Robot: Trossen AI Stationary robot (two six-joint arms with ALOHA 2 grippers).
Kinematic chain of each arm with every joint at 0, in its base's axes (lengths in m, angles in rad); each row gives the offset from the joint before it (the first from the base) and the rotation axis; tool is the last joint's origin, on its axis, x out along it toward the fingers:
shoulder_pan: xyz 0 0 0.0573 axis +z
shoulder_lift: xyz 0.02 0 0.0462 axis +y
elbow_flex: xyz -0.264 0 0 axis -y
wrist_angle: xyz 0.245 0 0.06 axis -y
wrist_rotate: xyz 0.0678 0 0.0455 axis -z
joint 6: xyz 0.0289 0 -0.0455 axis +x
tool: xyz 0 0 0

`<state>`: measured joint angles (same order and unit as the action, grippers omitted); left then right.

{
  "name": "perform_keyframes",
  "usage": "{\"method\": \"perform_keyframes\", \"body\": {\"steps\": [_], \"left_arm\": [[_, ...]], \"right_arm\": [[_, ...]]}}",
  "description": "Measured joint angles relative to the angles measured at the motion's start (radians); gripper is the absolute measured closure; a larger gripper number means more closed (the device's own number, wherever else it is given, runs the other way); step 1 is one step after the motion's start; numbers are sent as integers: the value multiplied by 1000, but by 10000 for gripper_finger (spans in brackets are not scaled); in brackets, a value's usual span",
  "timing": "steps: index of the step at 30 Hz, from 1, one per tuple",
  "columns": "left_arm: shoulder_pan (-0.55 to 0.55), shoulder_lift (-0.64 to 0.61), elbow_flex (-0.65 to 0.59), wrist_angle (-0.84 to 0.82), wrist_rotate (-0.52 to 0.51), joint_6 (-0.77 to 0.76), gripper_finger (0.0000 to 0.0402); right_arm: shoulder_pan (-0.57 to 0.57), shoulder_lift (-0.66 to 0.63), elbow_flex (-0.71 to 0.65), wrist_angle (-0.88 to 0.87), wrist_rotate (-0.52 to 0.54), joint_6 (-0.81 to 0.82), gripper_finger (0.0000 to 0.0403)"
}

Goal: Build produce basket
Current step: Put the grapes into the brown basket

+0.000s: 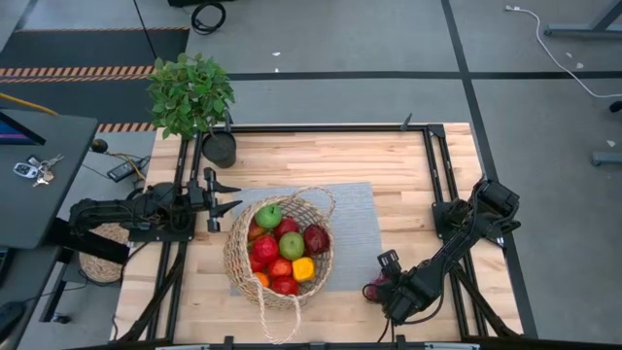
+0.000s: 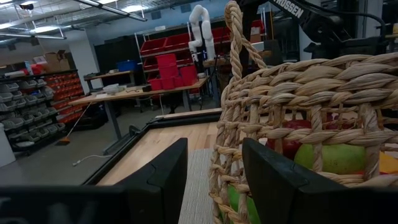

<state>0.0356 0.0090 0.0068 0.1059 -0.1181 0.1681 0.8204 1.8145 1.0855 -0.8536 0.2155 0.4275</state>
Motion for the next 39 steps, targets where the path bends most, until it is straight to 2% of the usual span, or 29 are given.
{"method": "perform_keyframes", "body": {"steps": [5, 12, 23, 30, 39], "left_arm": [[0, 0, 0, 0, 0, 0, 241], [0, 0, 0, 0, 0, 0, 241], [0, 0, 0, 0, 0, 0, 241], [0, 0, 0, 0, 0, 0, 241], [0, 0, 0, 0, 0, 0, 241]], "right_arm": [[0, -1, 0, -7, 1, 50, 247], [0, -62, 0, -34, 75, 42, 254], [0, -360, 0, -45, 291, 43, 259], [0, -572, 0, 84, 469, -3, 259], [0, -718, 1, 358, 554, -151, 259]]}}
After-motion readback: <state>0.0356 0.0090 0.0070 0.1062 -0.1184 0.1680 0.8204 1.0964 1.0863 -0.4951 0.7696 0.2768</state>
